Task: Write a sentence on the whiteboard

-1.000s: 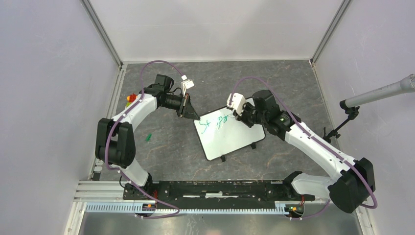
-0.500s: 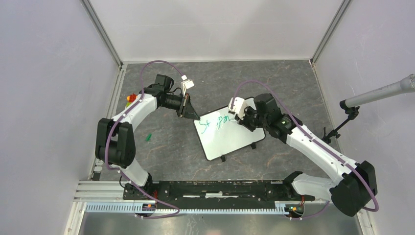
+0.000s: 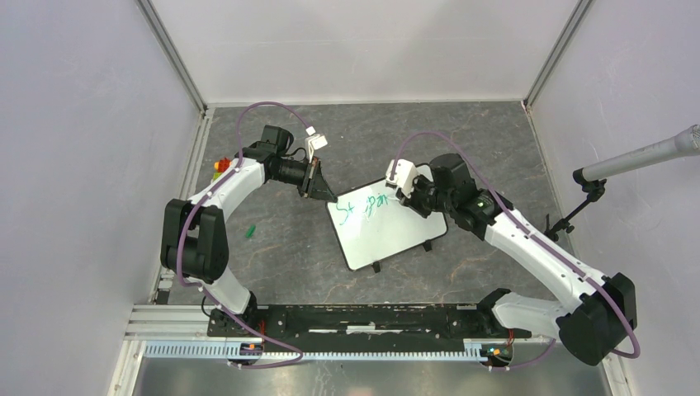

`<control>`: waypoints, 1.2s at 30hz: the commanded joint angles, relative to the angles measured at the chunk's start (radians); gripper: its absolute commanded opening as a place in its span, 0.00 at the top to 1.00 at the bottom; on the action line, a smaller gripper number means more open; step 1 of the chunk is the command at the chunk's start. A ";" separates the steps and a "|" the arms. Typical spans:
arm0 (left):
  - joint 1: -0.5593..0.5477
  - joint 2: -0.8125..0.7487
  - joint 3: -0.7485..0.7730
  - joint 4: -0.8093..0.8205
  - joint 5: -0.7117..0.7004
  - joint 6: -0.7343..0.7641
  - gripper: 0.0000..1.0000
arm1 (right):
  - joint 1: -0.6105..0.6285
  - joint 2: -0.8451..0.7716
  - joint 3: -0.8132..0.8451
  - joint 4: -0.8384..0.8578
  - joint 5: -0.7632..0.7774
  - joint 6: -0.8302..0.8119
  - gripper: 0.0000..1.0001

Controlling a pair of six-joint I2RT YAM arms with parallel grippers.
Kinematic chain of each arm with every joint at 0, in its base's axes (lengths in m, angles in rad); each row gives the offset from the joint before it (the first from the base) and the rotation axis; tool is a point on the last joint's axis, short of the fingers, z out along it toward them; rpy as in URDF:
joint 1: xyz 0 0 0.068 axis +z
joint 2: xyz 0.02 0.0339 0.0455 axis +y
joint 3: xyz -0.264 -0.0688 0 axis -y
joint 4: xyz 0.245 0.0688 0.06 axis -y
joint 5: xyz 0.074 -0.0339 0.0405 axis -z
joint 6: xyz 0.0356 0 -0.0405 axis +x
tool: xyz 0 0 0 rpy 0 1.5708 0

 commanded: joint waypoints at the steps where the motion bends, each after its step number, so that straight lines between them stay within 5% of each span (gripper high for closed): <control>1: -0.008 0.010 0.012 -0.008 -0.040 0.046 0.97 | -0.002 0.009 0.046 0.048 0.018 0.014 1.00; 25: -0.008 0.014 0.012 -0.008 -0.041 0.046 0.98 | -0.047 0.010 0.032 0.020 0.103 -0.039 1.00; 36: -0.008 0.015 0.014 -0.008 -0.041 0.044 0.98 | -0.049 0.008 0.085 0.015 0.000 -0.024 1.00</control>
